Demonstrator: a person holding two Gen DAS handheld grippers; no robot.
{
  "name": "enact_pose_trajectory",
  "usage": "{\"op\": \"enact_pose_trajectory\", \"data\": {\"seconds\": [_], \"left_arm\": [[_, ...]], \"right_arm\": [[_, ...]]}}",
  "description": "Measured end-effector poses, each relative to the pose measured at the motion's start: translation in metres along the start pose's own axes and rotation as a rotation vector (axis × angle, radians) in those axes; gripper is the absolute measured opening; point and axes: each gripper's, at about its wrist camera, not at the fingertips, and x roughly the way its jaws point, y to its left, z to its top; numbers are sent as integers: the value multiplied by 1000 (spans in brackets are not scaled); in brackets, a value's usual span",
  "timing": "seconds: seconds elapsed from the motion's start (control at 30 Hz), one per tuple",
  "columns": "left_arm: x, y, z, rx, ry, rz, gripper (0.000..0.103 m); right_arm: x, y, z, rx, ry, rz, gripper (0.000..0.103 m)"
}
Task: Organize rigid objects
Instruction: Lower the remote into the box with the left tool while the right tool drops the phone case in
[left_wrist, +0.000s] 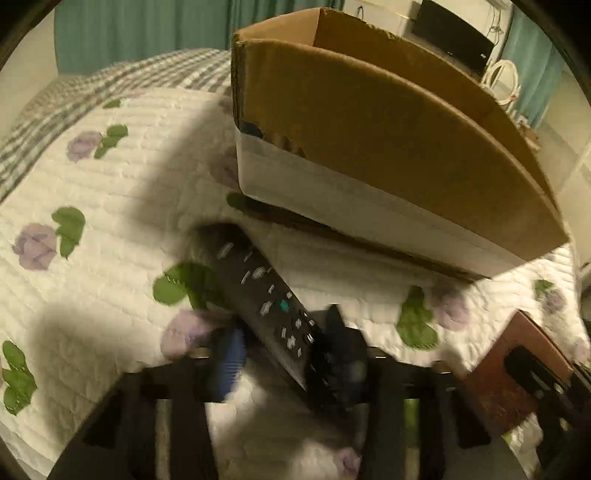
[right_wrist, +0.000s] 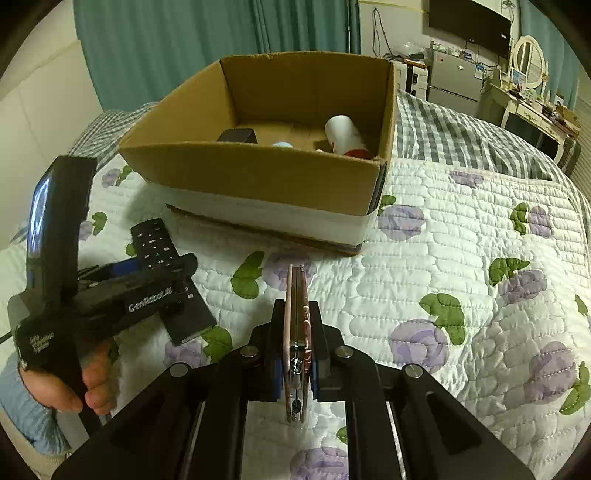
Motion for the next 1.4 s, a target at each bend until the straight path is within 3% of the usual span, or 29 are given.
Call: {"op": "enact_pose_trajectory", "data": {"seconds": [0.1,0.43,0.67,0.83,0.97,1.1,1.4], "left_arm": [[-13,4,-8,14,14,-48,26],[-98,7,-26,148,-79,-70,20],[-160,-24,14,238,-234,-79,19],[-185,-45,63,290,-324,-86,19],[-172,-64,101,352,-307,-71,19],[-119,-83,125,416,-167,-66,19],[-41,-107,148,444,-58,-14,20]], "right_arm": [[-2,0,-2,0,-5,-4,9],[-51,8,6,-21,-93,-1,9],[-97,4,46,-36,-210,10,9],[-110,-5,85,-29,-275,34,9],[-108,-9,116,-41,-306,36,9],[-83,-19,146,-46,-304,32,9],[-22,-53,152,-31,-206,40,9]]}}
